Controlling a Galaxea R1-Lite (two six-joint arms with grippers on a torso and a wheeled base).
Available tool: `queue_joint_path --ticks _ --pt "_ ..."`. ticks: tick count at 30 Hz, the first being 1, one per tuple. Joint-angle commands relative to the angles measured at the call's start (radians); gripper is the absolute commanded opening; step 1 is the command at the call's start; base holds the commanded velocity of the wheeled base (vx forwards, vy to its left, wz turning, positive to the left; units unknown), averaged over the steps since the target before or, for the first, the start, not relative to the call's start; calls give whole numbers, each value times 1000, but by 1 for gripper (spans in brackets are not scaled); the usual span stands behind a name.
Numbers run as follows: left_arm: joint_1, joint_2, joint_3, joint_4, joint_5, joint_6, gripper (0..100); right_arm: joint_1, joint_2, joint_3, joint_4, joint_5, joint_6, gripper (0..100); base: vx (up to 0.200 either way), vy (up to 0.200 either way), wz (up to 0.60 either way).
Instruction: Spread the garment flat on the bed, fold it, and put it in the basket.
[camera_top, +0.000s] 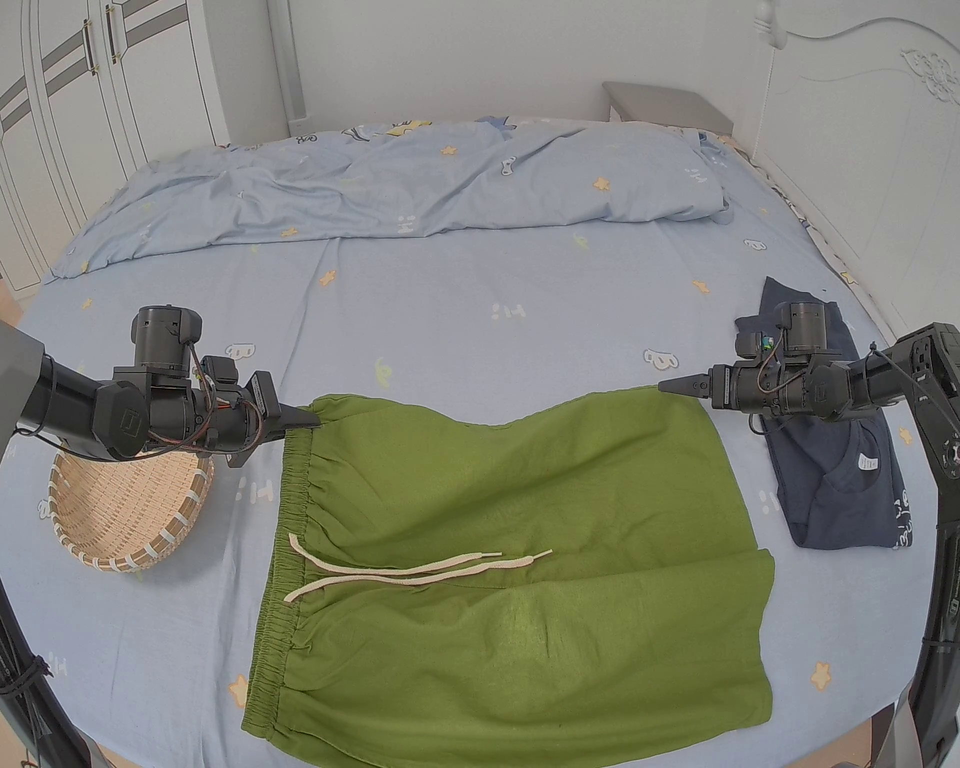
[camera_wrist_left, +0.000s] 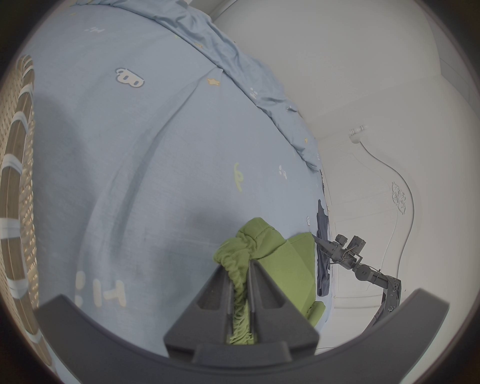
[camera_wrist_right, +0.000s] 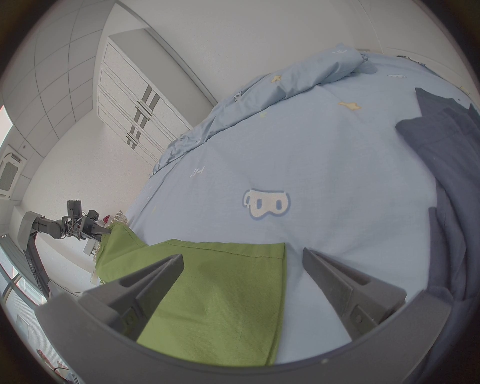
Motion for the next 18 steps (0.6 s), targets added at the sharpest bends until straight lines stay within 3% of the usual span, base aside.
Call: queue_joint_path --ticks 1,6,7,18 --pt "1 3 0 -1 1 0 0 3 6 2 4 2 1 100 0 0 0" --pt "1 1 0 -1 0 0 0 7 3 10 9 18 8 100 0 0 0" --pt "1 3 -2 -1 0 0 0 7 1 13 9 28 15 0 0 0 0" --pt "1 3 -2 -1 1 0 0 4 0 7 9 42 32 0 0 0 0"
